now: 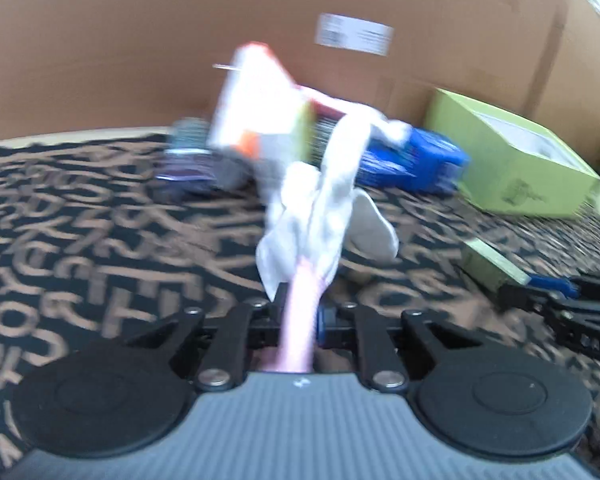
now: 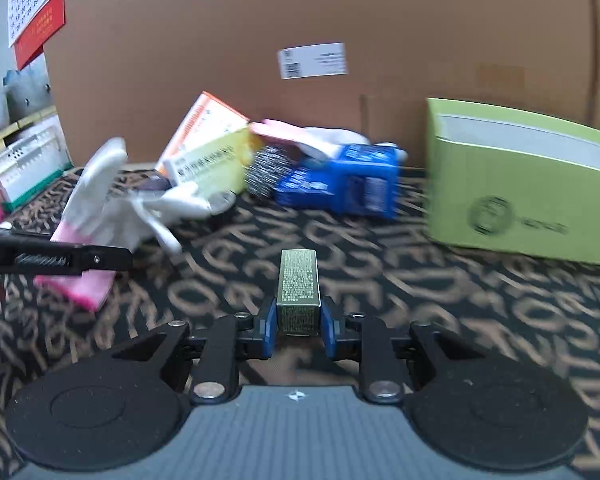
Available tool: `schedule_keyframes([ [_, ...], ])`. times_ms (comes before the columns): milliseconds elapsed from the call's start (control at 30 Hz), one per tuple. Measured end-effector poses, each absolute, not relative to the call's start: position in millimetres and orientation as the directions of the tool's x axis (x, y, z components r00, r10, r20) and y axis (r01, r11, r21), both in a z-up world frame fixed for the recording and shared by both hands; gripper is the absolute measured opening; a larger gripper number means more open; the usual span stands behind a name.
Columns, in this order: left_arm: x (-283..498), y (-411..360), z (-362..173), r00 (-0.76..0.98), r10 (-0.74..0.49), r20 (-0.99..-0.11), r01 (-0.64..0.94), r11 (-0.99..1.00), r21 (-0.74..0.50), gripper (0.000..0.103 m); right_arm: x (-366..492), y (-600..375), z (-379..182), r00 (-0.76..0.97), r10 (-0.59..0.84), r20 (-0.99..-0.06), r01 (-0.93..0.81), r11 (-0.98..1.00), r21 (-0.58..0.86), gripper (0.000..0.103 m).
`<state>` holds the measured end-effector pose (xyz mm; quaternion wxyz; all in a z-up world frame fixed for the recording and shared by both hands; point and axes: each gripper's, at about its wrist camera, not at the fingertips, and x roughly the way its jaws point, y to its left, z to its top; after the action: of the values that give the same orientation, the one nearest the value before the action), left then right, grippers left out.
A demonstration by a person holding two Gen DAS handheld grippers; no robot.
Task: Organize objects
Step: 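Carry the glove and olive-green box over the lime-green box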
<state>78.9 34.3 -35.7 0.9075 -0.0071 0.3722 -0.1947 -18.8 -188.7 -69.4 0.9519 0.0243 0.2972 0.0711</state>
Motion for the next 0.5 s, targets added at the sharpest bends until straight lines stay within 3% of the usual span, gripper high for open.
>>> schedule_keyframes([
  [67,68,22,-35,0.609,-0.409,-0.679,0.416,0.894,-0.166,0.011,-34,-197,-69,0.815,0.128,-0.565,-0.107,0.992,0.071,0.026],
  [167,57,9,-34,0.609,-0.390,-0.691,0.442,0.890,-0.114,0.017,-41,-206,-70,0.798,0.116,-0.591,-0.091,0.993,0.073,0.027],
  [200,56,9,-34,0.615,-0.380,-0.691,0.436,0.894,-0.103,0.037,-41,-208,-70,0.797,0.123,-0.591,-0.092,0.992,0.083,0.034],
  [233,56,9,-33,0.623,-0.369,-0.690,0.425,0.900,-0.098,0.065,-41,-209,-70,0.799,0.132,-0.586,-0.093,0.991,0.096,0.047],
  [267,57,10,-33,0.634,-0.355,-0.688,0.410,0.908,-0.091,0.074,-42,-209,-70,0.802,0.140,-0.581,-0.096,0.990,0.107,0.055],
  [300,58,11,-32,0.637,-0.345,-0.689,0.404,0.911,-0.083,0.078,-42,-208,-70,0.807,0.145,-0.572,-0.099,0.989,0.112,0.059],
  [400,64,7,-32,0.613,-0.366,-0.700,0.425,0.900,-0.099,0.081,-41,-203,-70,0.813,0.160,-0.560,-0.120,0.987,0.107,0.059],
  [500,73,0,-34,0.586,-0.408,-0.700,0.459,0.879,-0.128,0.095,-38,-203,-70,0.812,0.168,-0.559,-0.123,0.986,0.117,0.059],
])
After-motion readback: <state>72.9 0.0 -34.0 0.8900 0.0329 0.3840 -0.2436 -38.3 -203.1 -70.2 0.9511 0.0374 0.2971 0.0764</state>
